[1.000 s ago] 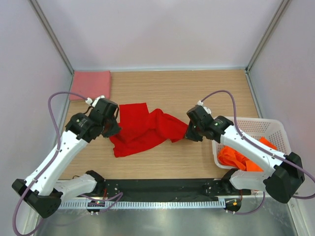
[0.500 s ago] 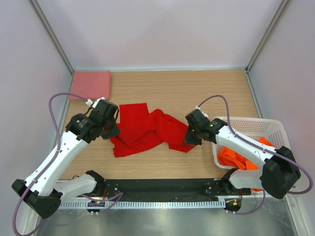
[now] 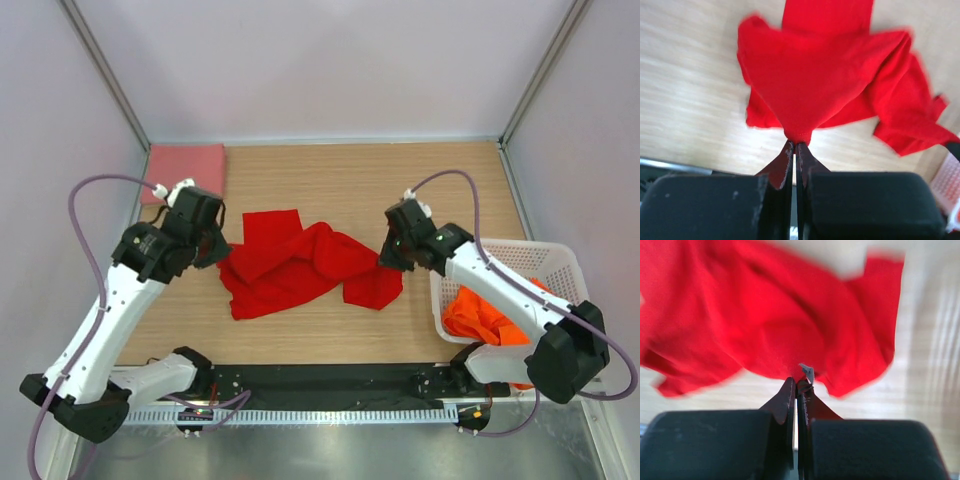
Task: Fold and stack the t-shirts
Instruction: Flatten the tshirt out
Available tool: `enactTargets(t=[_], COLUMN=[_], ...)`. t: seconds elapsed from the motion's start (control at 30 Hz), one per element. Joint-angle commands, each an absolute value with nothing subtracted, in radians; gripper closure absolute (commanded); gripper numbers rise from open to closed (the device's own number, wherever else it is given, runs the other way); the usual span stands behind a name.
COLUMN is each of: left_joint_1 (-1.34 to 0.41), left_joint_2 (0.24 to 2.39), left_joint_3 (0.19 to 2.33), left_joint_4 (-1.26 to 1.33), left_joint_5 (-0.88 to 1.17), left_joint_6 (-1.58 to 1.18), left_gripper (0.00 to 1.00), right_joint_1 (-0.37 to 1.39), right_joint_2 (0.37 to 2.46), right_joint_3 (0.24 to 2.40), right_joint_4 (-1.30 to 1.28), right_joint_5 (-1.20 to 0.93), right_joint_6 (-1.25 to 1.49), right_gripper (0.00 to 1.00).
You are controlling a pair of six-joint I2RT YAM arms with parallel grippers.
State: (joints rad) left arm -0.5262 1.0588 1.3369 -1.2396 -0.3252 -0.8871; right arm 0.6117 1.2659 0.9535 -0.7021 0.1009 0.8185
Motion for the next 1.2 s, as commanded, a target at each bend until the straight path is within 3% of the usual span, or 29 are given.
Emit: enactTargets(t=[0.0,0.23,0.5,0.83,0.97,1.17], left_joint_1=[-0.467,-0.227,-0.071,0.081,0.175,0.19], left_joint_2=[1.1,1.288,1.436,1.758,1.737,1.665], left_joint_3=[1.501,1.783,1.919,2.528,2.511,2.407], left_joint_4=[-1.201,-0.994,-0.476,-0.362,-0.255,-0.242], left_joint_5=[-0.414,-0.315,-0.189,-0.043,0.043,0.152], left_joint_6=[-0.809,-0.666,-0.515,-0.558,-0.696,-0.764], left_gripper=[1.0,1.0,1.0,1.0,1.0,1.0], right_joint_1=[0.534,0.381,0.322,0.261,0.215,0.187], right_joint_2=[1.255,1.387,1.612,1.893,1.899,1.793], right_joint_3=[1.139,1.44,1.804,2.432,2.522,2.343], right_joint_4=[-0.669,-0.611,-0.401,-0.403,-0.394,-0.44], right_joint_5=[0.189,0.184,0.163,0.114,0.075,-0.024], right_joint_6=[0.744,0.669,0.52,0.43,0.457,0.495], right_gripper=[0.99,0.99,0.98,0.98,0.98,0.98])
